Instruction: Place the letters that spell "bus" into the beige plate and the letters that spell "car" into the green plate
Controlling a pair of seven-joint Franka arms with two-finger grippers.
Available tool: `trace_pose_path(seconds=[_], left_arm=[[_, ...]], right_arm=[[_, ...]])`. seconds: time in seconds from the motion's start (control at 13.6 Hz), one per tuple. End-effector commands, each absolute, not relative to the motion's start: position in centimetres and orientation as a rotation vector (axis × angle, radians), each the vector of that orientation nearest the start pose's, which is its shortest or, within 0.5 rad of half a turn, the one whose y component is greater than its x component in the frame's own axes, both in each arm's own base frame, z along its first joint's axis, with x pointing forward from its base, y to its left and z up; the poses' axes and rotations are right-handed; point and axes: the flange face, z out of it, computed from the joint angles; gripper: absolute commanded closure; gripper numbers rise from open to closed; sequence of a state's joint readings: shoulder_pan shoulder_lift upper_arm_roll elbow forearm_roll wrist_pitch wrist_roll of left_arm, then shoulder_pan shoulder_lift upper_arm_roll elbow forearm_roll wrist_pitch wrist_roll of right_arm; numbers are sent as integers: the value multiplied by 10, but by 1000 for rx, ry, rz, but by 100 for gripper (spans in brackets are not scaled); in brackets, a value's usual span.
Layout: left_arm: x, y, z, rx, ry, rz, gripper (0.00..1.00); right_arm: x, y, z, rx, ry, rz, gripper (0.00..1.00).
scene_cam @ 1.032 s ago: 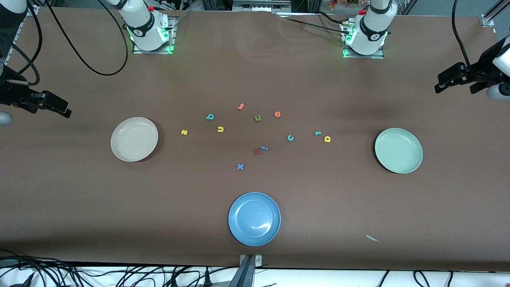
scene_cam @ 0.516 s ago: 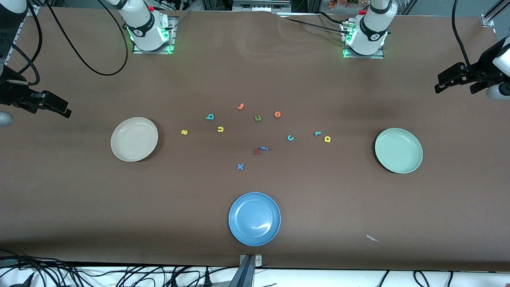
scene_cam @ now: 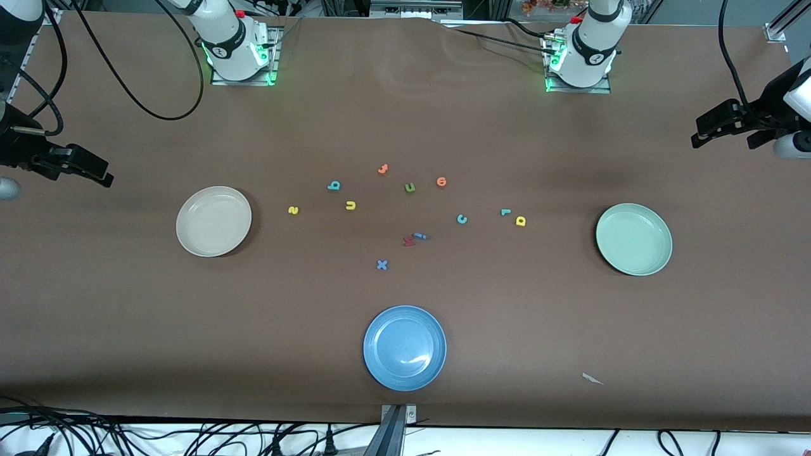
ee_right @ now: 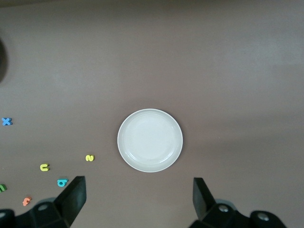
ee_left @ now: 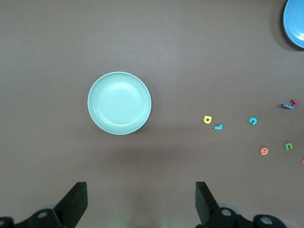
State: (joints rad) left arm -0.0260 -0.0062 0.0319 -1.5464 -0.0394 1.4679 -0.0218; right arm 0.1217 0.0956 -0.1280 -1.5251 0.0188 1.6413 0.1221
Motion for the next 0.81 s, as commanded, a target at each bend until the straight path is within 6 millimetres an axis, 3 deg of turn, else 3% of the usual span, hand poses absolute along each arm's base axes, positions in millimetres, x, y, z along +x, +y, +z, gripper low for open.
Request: trace_pose_path(seconds=[0.0,0.74], left_arm=[[542,2,636,-3159,-14,124,0],[542,2,636,-3161,-16,124,0]], right_arm=[[584,3,602,-3109,215,-42,1],[586,7,596,-3108,234,-20,1]])
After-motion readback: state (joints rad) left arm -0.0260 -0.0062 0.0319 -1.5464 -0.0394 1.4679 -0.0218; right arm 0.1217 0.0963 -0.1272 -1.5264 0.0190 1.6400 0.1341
